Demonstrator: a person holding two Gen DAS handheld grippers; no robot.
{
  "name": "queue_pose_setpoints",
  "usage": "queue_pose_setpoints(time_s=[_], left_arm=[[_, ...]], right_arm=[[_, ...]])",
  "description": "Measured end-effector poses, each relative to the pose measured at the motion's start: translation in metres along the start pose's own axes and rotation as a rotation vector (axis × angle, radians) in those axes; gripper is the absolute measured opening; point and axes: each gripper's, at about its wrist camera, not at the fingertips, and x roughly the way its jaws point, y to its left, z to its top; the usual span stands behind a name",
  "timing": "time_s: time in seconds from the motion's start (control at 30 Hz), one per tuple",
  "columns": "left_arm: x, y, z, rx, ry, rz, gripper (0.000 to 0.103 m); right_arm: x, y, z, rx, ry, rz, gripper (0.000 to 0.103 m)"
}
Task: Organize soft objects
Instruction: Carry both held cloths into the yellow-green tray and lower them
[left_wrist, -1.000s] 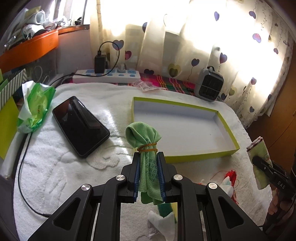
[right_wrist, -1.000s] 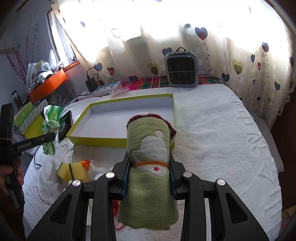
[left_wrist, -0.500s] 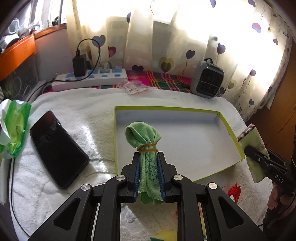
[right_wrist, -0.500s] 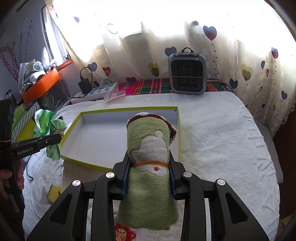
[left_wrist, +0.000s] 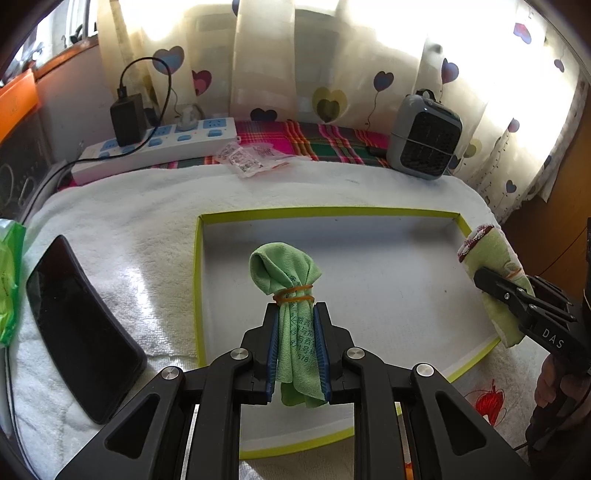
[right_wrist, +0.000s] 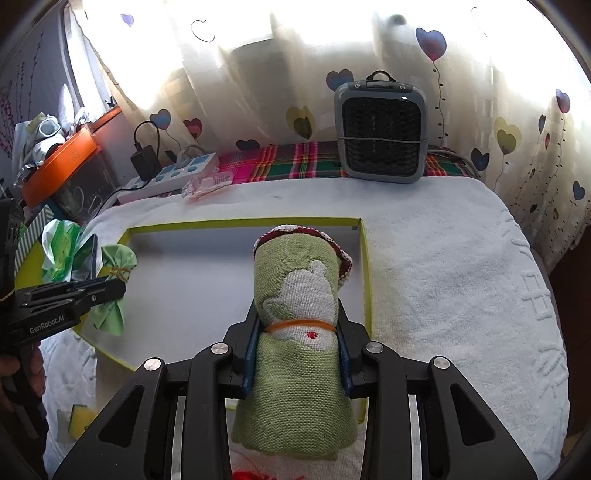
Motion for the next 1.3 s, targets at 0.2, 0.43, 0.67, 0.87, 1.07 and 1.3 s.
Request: queue_pose_setpoints(time_s=[0.2,0.43,0.67,0.87,1.07,1.3], left_arm=[[0.012,-0.001,0.006,-0.002,0.014,-0.003,0.017],[0.021,0.001,0.006,0.003,0.026,0.008,0.017],[0.022,0.002,0.008,0.001,0.022,0.017,0.017],[0.024,0.004,0.008,-0.007,0.026,0.024,0.02],[0.024,0.001,0.008,0.01,0.024,0.029,0.025],[0.024,-0.001,0.007,0.015,0.027,0.046,0.031]], right_arm=[[0.016,-0.002,0.007,0.002,0.016,-0.027,0.035],[0.032,0.0,0.007,-0.009,0.04,-0.044,0.035],[0.037,0.004,0.005,-0.033,0.024,-0.072,0.036],[0.037,0.005,0.005,-0.039,0.017,-0.085,0.036],[0.037,0.006,0.004,-0.046,0.014,-0.09,0.038],[0.035,0.006,0.003,-0.042,0.005,-0.083,0.043]])
